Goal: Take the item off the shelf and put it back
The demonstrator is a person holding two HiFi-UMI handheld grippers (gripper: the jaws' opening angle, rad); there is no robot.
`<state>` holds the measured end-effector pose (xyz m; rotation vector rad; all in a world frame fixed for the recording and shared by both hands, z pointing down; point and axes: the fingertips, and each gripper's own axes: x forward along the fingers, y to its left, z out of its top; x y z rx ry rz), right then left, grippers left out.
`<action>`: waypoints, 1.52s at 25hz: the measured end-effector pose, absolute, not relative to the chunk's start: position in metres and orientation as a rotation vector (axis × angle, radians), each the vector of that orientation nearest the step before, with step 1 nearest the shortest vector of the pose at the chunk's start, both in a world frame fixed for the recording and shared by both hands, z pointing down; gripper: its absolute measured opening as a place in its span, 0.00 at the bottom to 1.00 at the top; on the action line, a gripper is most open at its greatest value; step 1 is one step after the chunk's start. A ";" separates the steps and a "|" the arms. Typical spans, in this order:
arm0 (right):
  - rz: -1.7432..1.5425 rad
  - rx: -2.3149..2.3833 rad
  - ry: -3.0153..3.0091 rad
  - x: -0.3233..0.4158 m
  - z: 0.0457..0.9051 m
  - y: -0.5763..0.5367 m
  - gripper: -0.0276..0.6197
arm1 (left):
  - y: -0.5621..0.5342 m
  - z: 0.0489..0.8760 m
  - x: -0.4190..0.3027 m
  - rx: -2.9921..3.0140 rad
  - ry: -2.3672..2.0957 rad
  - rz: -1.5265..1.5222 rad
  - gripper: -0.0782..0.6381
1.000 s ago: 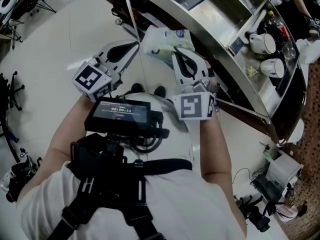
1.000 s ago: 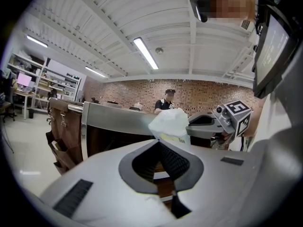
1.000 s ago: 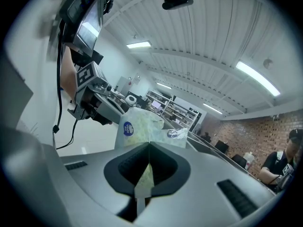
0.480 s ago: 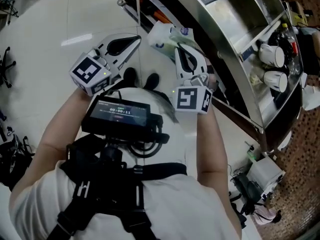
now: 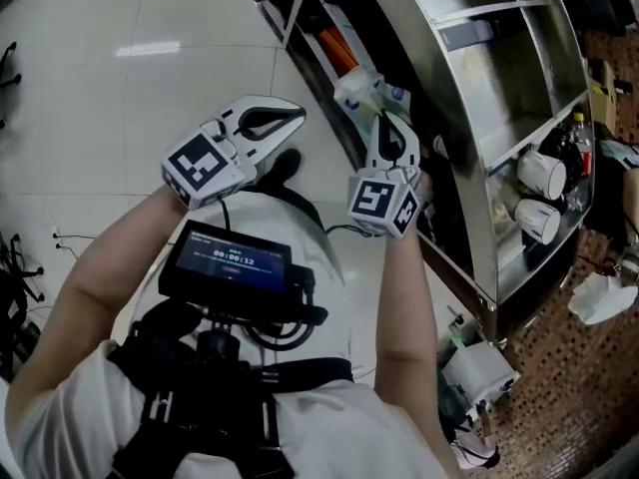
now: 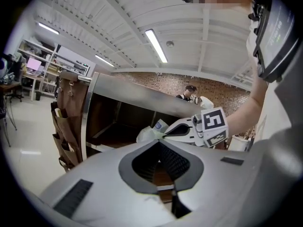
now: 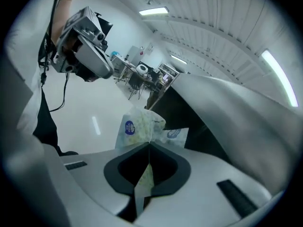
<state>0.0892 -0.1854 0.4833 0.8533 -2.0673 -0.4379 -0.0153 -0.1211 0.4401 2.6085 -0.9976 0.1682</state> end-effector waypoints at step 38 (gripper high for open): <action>-0.419 1.052 -1.458 0.211 0.591 -0.311 0.15 | -0.091 0.490 -0.026 2.415 -1.010 0.141 0.11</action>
